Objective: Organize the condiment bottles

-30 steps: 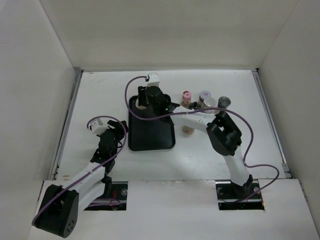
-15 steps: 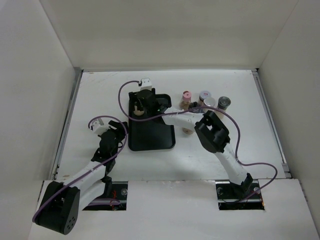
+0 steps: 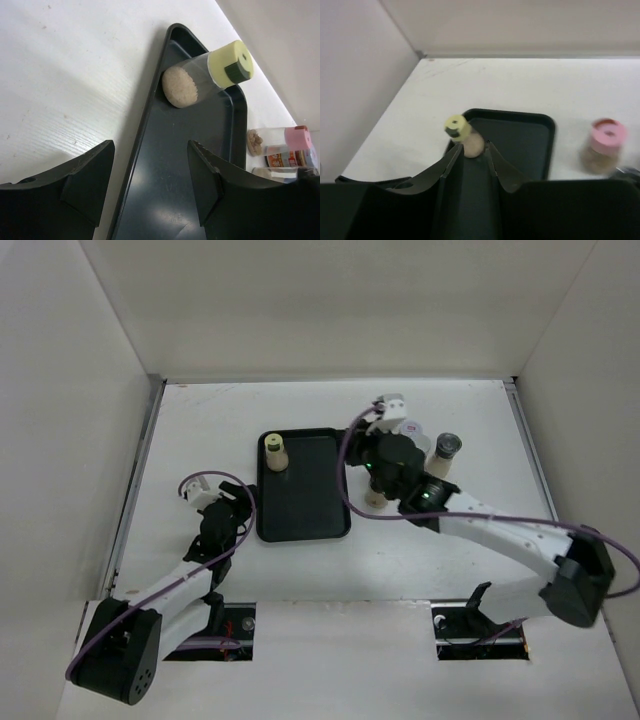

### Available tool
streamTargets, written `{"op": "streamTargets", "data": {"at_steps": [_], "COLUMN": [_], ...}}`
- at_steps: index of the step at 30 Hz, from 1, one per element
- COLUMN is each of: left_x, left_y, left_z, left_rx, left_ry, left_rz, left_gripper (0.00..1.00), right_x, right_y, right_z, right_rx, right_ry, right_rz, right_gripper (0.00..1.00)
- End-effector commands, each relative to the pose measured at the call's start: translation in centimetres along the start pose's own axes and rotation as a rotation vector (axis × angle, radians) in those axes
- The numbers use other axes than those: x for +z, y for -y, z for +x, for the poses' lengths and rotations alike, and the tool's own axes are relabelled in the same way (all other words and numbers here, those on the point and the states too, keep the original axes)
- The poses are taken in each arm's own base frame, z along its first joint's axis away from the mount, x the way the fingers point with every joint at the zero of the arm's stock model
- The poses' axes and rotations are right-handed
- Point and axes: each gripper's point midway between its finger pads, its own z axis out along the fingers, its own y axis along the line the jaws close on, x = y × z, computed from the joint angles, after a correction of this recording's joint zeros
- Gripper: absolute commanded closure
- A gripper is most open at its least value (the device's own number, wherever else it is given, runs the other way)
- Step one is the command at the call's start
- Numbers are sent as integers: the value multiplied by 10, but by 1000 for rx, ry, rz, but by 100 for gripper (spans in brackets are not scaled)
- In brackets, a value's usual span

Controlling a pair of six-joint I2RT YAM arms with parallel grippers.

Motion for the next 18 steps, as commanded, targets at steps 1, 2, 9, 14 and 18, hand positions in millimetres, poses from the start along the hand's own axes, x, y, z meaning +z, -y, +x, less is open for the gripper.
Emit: {"op": "streamTargets", "data": {"at_steps": [1,2,9,14,18], "left_x": [2,3,4,5,4], "left_y": [14,14,15,17,21], "left_z": [-7,-7,-4,-1,0], "left_rx": [-24,-25,-18,-14,-22], "left_ry": [19,21,15,3,-13], "left_rz": [44,44,46,52,75], "left_gripper": [41,41,41,41,40], "right_x": [-39,-49,-87,-68,-45], "right_y": [62,74,116,127,135], "right_z": [35,41,91,114,120], "right_rx": [-72,-83,-85,-115,-132], "right_ry": [-59,-77,-224,-286,-277], "right_rz": [187,218,318,365,387], "right_gripper": [66,60,0,0,1]}}
